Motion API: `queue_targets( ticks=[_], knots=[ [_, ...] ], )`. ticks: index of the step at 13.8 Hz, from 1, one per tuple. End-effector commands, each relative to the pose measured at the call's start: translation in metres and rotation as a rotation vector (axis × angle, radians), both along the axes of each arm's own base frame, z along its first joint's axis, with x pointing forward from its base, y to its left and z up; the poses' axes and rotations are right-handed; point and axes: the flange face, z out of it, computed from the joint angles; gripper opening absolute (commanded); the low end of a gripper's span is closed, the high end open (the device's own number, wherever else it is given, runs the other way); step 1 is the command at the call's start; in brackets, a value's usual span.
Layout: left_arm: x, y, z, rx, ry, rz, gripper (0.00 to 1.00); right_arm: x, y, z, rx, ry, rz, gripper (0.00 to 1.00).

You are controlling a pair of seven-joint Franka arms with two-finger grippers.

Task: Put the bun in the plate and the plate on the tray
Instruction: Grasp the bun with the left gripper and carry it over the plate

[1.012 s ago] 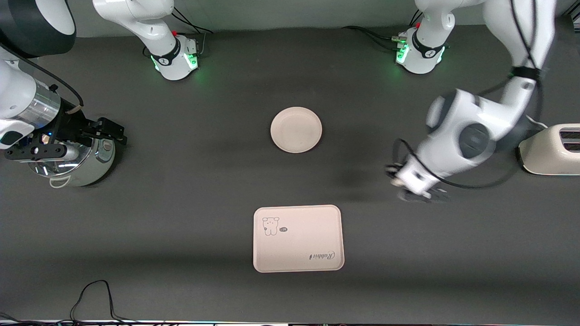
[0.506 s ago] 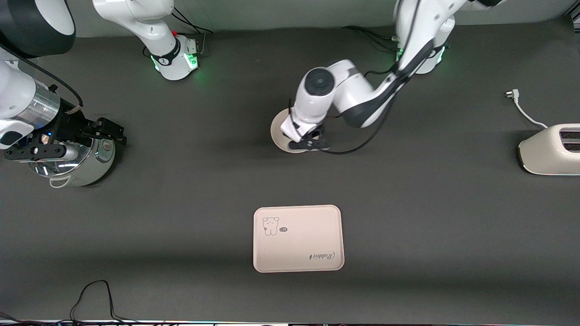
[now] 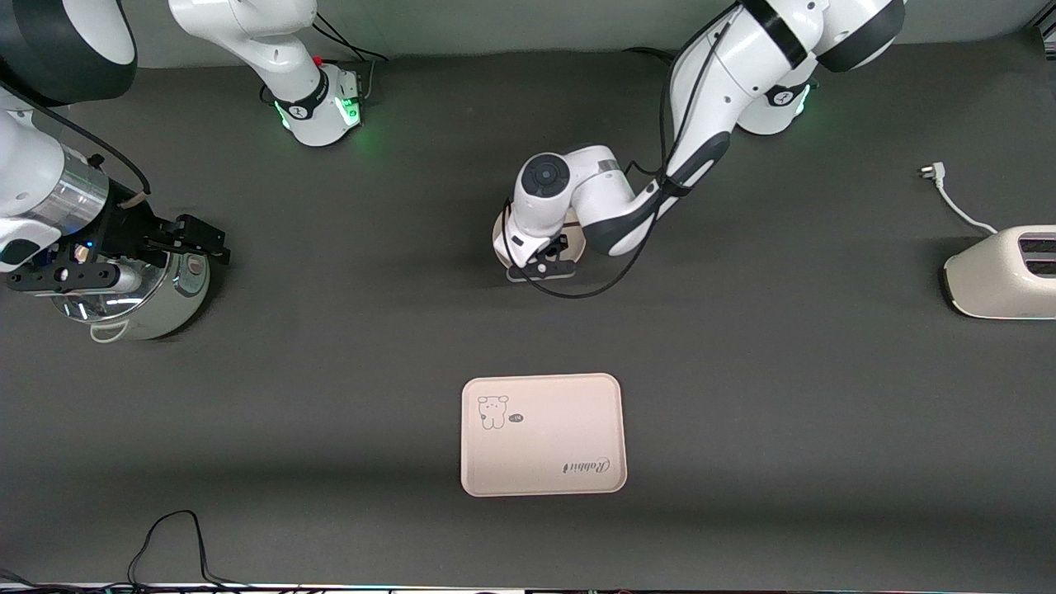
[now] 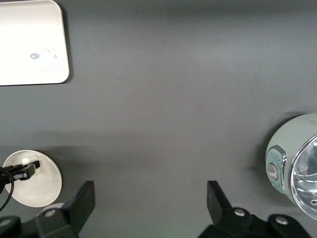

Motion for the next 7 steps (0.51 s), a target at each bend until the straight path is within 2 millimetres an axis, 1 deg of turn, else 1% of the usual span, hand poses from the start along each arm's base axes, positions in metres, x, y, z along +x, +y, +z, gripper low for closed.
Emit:
queue_targets(
  ticks=[1,3,5,7],
  knots=[
    [0.0,-0.003,0.007,0.026,-0.034,0.008,0.98,0.0,0.001,0.002,0.002,0.008,-0.014,1.0],
    [-0.002,-0.004,0.009,0.035,-0.037,0.002,1.0,0.0,0.001,0.002,0.003,0.008,-0.014,1.0],
    [-0.011,-0.008,0.008,0.047,-0.032,-0.011,1.0,0.002,0.001,0.003,0.003,0.004,-0.012,1.0],
    [-0.012,-0.008,0.007,0.064,-0.025,-0.013,1.0,0.003,0.001,0.004,0.004,0.0,-0.015,1.0]
  ],
)
